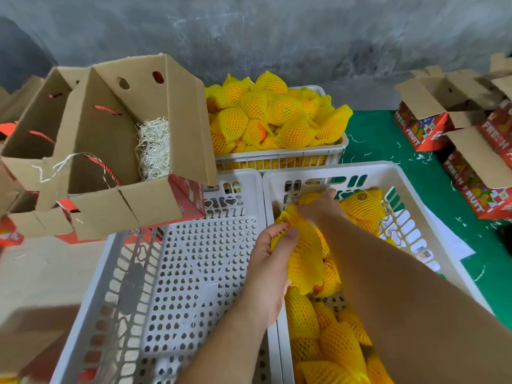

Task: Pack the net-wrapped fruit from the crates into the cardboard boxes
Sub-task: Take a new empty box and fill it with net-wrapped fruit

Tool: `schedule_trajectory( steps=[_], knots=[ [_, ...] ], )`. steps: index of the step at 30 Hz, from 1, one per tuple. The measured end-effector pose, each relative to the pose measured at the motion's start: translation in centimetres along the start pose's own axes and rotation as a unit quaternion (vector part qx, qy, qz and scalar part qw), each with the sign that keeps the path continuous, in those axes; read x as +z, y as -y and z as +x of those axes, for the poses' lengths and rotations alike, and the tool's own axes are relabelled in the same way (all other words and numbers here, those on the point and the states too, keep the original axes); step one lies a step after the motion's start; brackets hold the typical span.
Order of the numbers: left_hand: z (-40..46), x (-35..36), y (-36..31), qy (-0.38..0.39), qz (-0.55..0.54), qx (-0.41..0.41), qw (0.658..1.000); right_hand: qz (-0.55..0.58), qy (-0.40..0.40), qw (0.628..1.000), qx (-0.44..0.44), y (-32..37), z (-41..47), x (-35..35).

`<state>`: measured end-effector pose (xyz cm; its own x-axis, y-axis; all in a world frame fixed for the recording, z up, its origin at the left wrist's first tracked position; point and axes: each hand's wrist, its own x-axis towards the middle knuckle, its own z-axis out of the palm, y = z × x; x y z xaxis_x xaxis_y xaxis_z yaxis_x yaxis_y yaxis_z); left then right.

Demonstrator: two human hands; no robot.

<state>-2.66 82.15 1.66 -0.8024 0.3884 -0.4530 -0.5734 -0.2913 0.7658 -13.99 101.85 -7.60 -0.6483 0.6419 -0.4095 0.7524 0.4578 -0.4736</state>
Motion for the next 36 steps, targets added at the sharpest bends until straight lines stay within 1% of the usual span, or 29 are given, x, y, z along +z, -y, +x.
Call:
schedule_trajectory(
  steps=[2,5,8,10,12,14,17,19,22,25,27,29,32,33,36],
  knots=[
    [0.1,-0.7,0.0,0.015,-0.013,0.003,1.000,0.024,-0.005,1.000,-0.017,-0.1,0.0,0.1],
    [0.0,-1.1,0.1,0.026,-0.030,-0.005,0.999,0.055,-0.035,0.994,-0.082,-0.9,-1.8,-0.1],
    [-0.3,-1.1,-0.2,0.034,-0.058,-0.002,0.998,0.046,-0.097,0.983,-0.146,-2.2,-5.1,-0.9],
    [-0.8,-0.7,-1.0,0.010,-0.067,-0.005,0.998,0.083,-0.120,0.973,-0.177,-3.1,-8.1,-1.8],
    [-1.7,-0.3,-1.8,-0.019,-0.025,-0.003,1.000,0.127,-0.116,0.964,-0.204,-3.9,-11.8,-2.8],
    [-3.1,-0.6,-2.6,-0.017,0.046,0.020,0.999,0.156,-0.116,0.952,-0.235,-4.3,-15.4,-3.4],
    [-5.4,-3.4,-4.4,-0.008,0.164,0.121,0.979,0.244,-0.111,0.925,-0.268,-3.7,-21.2,-3.5],
    [-7.4,-6.7,-6.6,-0.001,0.189,0.164,0.968,0.298,-0.087,0.906,-0.286,-2.5,-25.5,-2.1],
    [-10.6,-13.2,-9.9,-0.018,0.163,0.200,0.966,0.332,-0.061,0.889,-0.310,0.3,-32.2,2.7],
    [-13.9,-20.6,-12.5,-0.042,0.157,0.210,0.964,0.360,-0.060,0.879,-0.307,4.3,-38.4,9.4],
    [-16.3,-26.4,-14.1,-0.046,0.174,0.212,0.961,0.353,-0.077,0.882,-0.303,7.4,-42.5,13.9],
    [-18.3,-32.6,-15.9,-0.050,0.182,0.190,0.963,0.337,-0.086,0.886,-0.305,10.7,-46.7,18.1],
    [-21.1,-41.3,-19.4,-0.050,0.164,0.106,0.979,0.316,-0.080,0.889,-0.320,15.4,-52.9,23.6],
    [-21.9,-44.1,-20.4,-0.057,0.172,0.083,0.980,0.300,-0.075,0.895,-0.321,16.7,-54.6,25.3],
    [-24.6,-51.6,-21.9,-0.075,0.239,0.024,0.968,0.246,-0.062,0.911,-0.324,19.8,-58.5,29.2]
  ],
)
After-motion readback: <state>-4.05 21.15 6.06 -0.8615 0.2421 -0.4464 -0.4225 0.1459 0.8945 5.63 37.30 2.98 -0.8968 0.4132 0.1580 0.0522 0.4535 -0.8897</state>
